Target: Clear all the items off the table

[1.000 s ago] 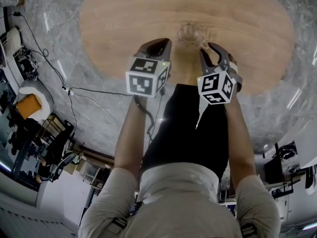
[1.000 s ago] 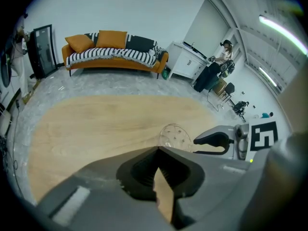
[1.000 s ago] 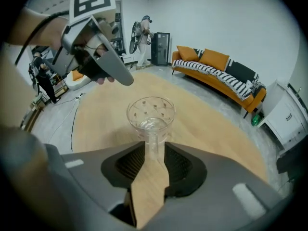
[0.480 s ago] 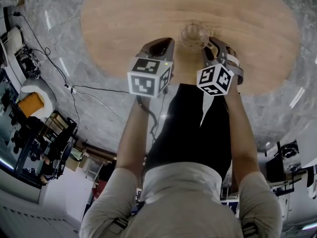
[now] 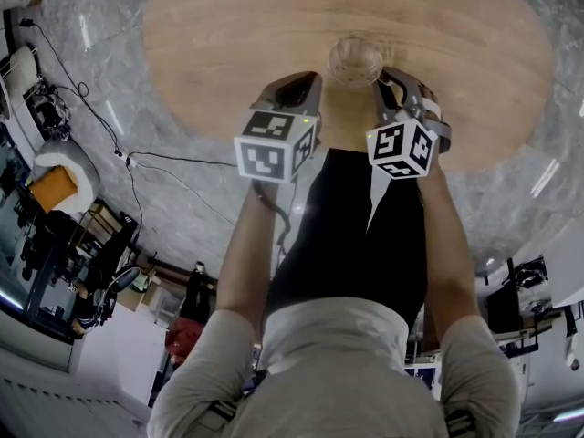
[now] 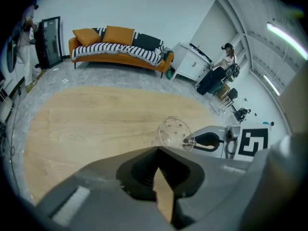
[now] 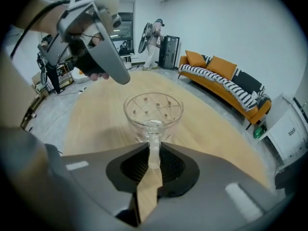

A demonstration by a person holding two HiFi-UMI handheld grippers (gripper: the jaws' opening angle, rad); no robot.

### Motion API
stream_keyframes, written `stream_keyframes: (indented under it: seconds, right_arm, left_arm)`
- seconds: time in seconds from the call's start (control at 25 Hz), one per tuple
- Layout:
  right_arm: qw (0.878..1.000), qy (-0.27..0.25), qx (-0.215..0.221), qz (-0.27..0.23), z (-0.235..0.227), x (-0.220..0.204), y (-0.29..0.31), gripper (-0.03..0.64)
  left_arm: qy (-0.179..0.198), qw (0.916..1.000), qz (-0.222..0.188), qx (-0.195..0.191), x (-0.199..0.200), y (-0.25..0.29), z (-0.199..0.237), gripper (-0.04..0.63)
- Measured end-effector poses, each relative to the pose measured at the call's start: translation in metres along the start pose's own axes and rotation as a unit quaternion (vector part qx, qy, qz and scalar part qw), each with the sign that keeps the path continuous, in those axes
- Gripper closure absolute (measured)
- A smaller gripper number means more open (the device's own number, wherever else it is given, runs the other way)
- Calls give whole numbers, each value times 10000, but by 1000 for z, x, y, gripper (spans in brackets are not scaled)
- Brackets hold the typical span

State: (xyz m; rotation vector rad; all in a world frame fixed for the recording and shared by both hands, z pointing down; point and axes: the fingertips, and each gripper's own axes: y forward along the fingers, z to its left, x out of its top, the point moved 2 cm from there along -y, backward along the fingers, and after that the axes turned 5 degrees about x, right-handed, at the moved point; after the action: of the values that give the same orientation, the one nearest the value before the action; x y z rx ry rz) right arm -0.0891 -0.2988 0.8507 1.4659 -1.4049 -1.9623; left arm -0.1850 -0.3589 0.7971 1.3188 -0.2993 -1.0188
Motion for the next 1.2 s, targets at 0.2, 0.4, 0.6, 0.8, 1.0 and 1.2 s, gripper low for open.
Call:
stream_keyframes:
  seconds: [0.2, 0.4, 0.6, 0.8, 1.0, 1.2]
  right_arm:
    - [9993, 58, -237, -282, -9, 3, -20, 575]
    - [9975, 101, -430, -544, -21, 15, -46, 575]
    - [9964, 133, -491, -677, -27, 16, -66, 575]
    - [9958, 133, -488, -767, -30, 23, -96, 575]
    - [9942, 193, -507, -934, -38, 40, -127, 575]
    - [9906, 229, -554, -1227, -47, 67, -171, 575]
  left_arm:
    - [-136, 9998, -135, 58, 0, -6, -2, 574]
    - [-164, 9994, -311, 23, 12, -20, -14, 575]
    - [-149, 9982, -578, 37, 22, -31, -39, 574]
    - [-206, 9970, -735, 155, 28, -53, -57, 574]
    - [-381, 9944, -955, 227, 38, -76, -72, 574]
    - [-491, 9909, -1228, 258, 52, -111, -95, 575]
